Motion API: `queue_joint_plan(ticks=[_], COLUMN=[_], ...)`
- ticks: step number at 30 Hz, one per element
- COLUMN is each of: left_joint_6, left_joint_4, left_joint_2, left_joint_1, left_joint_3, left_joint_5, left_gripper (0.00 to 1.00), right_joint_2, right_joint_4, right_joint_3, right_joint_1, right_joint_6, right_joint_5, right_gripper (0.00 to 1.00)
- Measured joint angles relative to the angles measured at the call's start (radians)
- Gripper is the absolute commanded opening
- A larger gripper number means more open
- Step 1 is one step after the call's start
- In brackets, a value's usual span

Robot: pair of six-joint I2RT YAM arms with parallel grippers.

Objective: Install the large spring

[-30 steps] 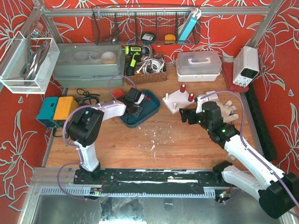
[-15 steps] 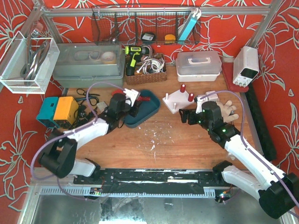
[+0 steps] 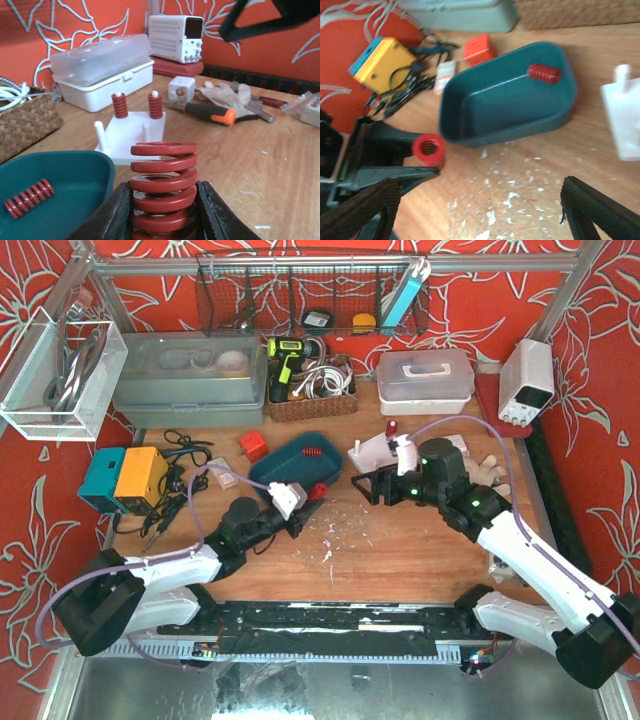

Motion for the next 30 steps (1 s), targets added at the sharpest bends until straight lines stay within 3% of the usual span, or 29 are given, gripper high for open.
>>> queue_joint_plan(ticks=[13, 24, 27, 30], left_joint_6=[0.103, 0.134, 0.136, 0.140], left_joint_4=[0.192, 0.216, 0.216, 0.216], left_joint_2=[-0.003, -0.003, -0.004, -0.010], left_joint_1=[-0.095, -0.126, -0.131, -0.131], left_joint_3=[-0.154, -0.154, -0.154, -0.154], left_joint_5=[-0.042, -0.043, -0.045, -0.046], left_gripper=[0.04, 0.04, 0.04, 0.04], right_joint_2=[0.257, 0.371, 0.381, 0.386], right_joint_4=[0.005, 0.043, 0.056, 0.074], right_joint_3=[0.104, 0.125, 0.125, 0.125], right_joint_1=[0.248, 0.290, 0.292, 0.293], right_joint_6=[0.020, 0.039, 0.047, 0.059], right_joint_5=[-0.047, -0.047, -0.054, -0.067], right_gripper=[0.75, 0.64, 0.57, 0.43])
